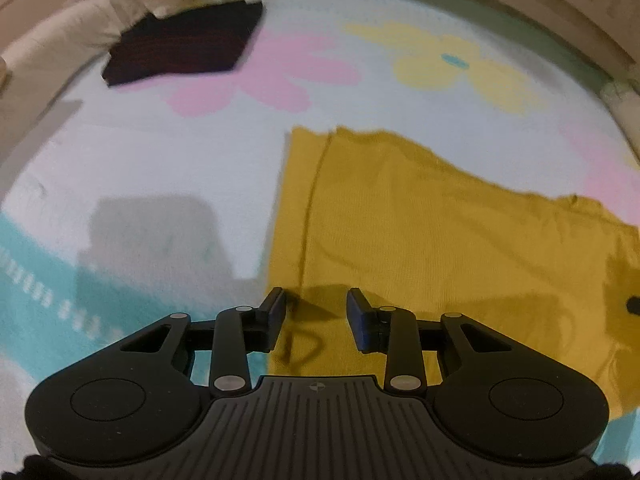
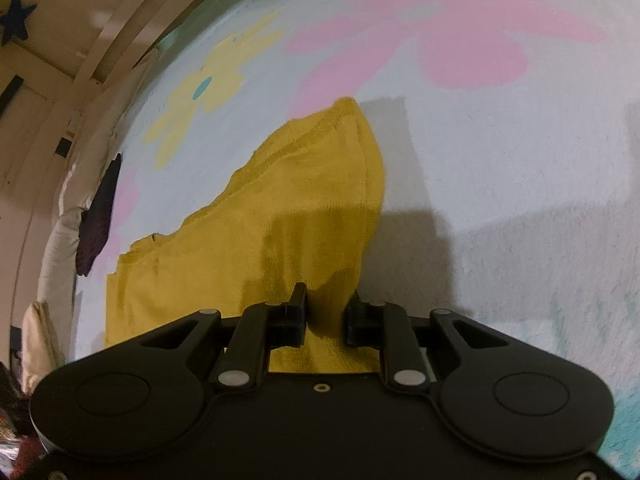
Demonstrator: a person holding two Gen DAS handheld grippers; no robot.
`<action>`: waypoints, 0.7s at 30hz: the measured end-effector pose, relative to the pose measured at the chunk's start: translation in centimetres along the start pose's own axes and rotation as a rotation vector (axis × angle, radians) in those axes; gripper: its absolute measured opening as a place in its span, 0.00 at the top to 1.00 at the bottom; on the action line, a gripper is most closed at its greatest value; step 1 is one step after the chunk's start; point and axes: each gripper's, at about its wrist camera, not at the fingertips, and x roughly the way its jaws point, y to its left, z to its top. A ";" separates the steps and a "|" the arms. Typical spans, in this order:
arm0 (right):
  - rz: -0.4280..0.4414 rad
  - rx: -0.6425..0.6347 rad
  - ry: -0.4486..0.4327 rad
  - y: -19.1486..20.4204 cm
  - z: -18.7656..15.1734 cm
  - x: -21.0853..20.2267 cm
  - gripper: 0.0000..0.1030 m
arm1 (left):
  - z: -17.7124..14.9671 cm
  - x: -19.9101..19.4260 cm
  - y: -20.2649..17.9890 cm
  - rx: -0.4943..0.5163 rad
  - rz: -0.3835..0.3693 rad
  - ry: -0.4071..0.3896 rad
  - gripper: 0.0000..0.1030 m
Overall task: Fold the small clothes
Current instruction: 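Grasp the sweater's folded end with the right tool, then lift the end with the right tool and fold it over the sweater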
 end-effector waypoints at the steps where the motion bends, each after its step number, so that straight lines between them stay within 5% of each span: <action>1: -0.015 -0.023 -0.001 0.5 0.0 -0.2 0.74 | 0.2 -0.5 0.0 0.000 0.009 -0.017 0.68; 7: -0.034 -0.089 -0.028 4.7 0.2 -1.4 0.76 | 0.8 -1.7 0.4 0.027 0.090 -0.059 0.68; 21: -0.083 -0.257 0.001 15.8 -2.0 2.4 0.76 | 2.1 -2.2 6.8 -0.116 0.081 -0.040 0.68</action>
